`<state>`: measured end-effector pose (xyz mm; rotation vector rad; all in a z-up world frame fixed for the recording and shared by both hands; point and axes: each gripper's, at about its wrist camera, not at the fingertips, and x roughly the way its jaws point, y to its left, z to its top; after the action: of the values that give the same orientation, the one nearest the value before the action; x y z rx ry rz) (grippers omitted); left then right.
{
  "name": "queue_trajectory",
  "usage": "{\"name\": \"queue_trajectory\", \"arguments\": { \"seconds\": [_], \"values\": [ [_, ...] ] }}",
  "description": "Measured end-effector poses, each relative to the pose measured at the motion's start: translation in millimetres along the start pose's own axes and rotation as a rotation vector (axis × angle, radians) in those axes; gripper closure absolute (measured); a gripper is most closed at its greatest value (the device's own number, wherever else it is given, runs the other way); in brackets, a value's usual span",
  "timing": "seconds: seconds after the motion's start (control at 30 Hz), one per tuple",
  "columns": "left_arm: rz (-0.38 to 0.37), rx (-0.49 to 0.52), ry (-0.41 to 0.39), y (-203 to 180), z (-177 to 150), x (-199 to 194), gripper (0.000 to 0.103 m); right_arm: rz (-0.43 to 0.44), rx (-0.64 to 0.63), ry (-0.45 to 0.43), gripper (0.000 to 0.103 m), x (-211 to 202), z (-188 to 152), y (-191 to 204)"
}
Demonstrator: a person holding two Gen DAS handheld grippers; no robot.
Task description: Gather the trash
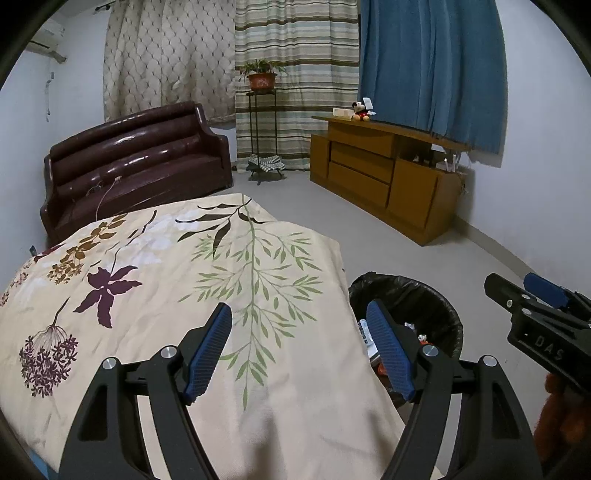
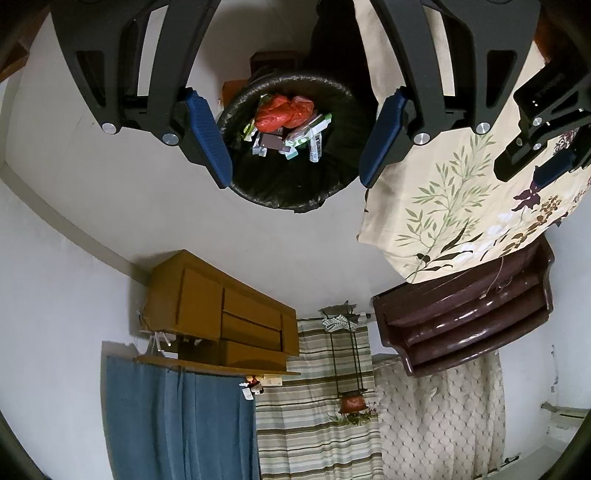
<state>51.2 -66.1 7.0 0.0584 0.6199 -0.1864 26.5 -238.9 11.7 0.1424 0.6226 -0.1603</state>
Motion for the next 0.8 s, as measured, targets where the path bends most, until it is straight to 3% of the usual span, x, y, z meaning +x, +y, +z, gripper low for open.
{"name": "queue_trajectory", "arguments": {
  "seconds": [0.8],
  "values": [
    [-0.002, -0.004, -0.005, 2.7, -1.2, -1.6, 0.03, 0.001, -0.002, -0.003, 0.033, -4.4, 0.2, 2.3]
  ]
}}
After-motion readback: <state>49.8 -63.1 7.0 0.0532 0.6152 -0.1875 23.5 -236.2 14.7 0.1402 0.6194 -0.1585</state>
